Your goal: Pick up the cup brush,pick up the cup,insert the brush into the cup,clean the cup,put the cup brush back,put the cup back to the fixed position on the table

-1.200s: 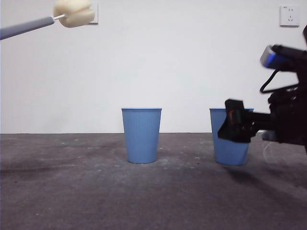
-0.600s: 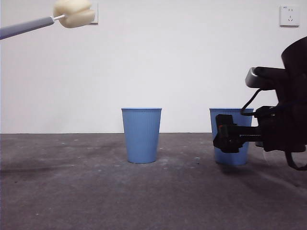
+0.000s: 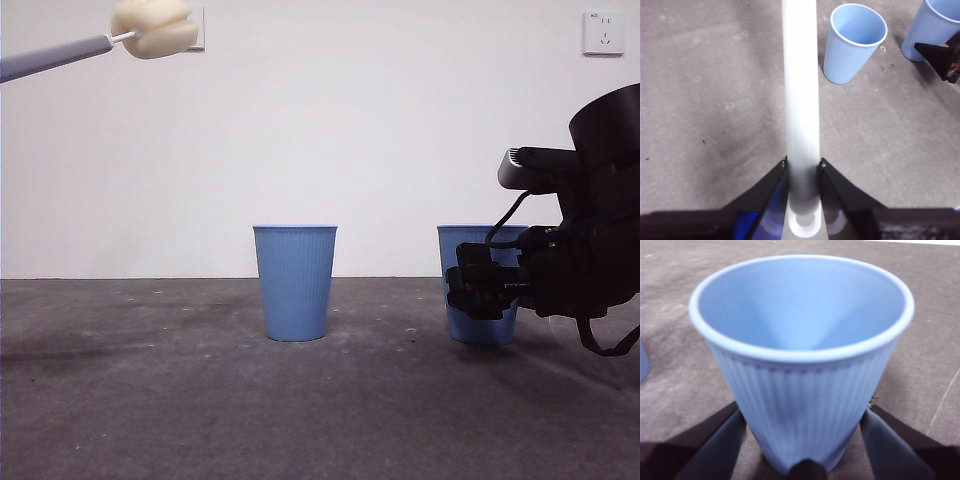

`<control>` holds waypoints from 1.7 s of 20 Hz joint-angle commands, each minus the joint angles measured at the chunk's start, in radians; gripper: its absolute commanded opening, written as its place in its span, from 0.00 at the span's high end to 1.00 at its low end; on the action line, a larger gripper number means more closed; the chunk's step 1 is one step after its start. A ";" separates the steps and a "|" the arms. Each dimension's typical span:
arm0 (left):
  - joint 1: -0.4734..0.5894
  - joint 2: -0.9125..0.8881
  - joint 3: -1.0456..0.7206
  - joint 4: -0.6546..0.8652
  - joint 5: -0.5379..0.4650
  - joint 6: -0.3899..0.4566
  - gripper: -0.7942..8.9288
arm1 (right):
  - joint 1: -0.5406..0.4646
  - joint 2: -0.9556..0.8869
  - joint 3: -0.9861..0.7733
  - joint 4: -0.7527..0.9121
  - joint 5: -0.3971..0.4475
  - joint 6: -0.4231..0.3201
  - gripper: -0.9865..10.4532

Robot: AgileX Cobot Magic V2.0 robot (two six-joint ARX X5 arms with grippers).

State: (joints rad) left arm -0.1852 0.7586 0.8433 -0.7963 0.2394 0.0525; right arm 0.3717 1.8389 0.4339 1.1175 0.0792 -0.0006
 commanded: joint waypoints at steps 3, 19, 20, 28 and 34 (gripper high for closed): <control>0.003 -0.004 -0.002 -0.003 0.003 0.012 0.93 | -0.001 0.013 0.003 -0.003 -0.002 -0.031 0.87; -0.011 0.024 -0.002 -0.062 -0.004 0.145 0.93 | 0.009 -0.449 0.021 -0.602 -0.068 -0.111 0.93; -0.018 0.030 -0.002 -0.068 -0.005 0.158 0.93 | 0.016 -0.518 0.034 -0.699 -0.068 -0.129 0.93; -0.188 0.101 -0.002 -0.083 -0.117 0.280 0.93 | 0.080 -0.763 0.366 -1.641 -0.056 -0.360 0.93; -0.344 0.127 -0.002 -0.188 -0.250 0.396 0.93 | 0.092 -0.748 0.374 -1.857 -0.056 -0.428 0.93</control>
State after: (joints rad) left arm -0.5255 0.8879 0.8433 -0.9863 -0.0120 0.4114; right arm 0.4614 1.0847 0.8066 -0.7433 0.0265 -0.4019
